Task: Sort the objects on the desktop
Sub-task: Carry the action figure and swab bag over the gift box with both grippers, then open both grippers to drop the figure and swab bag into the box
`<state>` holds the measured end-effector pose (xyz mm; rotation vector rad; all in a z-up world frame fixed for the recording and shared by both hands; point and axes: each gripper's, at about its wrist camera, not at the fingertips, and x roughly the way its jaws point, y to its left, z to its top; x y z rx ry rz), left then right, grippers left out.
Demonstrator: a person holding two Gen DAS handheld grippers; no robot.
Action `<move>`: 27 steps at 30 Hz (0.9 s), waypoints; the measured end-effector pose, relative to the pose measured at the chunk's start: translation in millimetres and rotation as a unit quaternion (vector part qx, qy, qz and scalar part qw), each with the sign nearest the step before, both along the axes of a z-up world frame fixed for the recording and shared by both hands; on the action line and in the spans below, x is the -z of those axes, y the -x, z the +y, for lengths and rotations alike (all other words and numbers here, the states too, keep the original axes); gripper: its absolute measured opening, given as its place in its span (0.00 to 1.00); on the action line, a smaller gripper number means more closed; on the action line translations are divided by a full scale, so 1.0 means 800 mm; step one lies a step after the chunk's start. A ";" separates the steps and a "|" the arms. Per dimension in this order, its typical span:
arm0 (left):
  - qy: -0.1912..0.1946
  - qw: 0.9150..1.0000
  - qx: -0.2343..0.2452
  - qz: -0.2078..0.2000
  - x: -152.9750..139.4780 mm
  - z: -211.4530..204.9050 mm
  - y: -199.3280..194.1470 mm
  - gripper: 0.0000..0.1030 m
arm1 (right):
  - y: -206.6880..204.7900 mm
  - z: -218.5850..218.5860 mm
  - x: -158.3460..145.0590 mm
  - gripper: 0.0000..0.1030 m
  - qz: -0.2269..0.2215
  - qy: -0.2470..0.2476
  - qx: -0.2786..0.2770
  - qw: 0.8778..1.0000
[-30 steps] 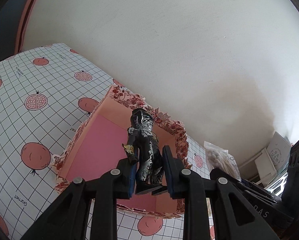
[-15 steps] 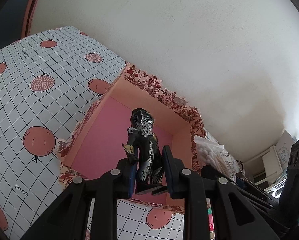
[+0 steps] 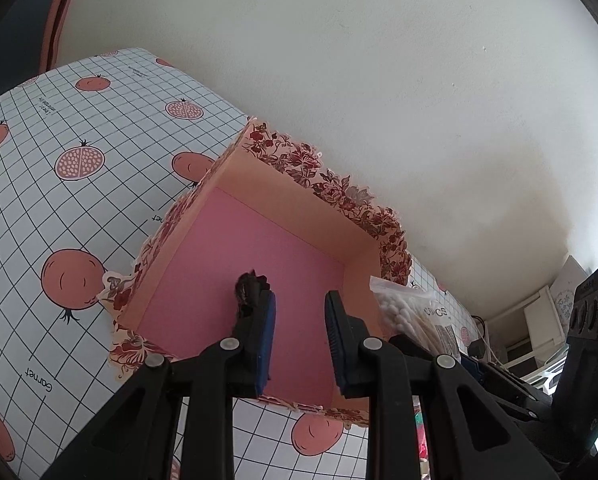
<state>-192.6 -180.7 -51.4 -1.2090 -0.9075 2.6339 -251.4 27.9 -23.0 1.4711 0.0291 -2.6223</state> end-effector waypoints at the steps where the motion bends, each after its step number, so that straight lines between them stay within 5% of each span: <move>1: 0.000 1.000 0.000 0.000 0.000 0.000 0.000 0.25 | 0.000 0.000 0.000 0.48 -0.001 -0.001 0.002 1.000; 23: 0.008 1.000 0.002 -0.007 0.001 0.005 0.002 0.26 | -0.005 0.008 -0.005 0.56 -0.001 -0.010 0.008 1.000; 27: 0.016 1.000 0.003 -0.006 -0.001 0.011 0.002 0.35 | -0.010 0.015 -0.010 0.56 -0.003 -0.016 0.009 1.000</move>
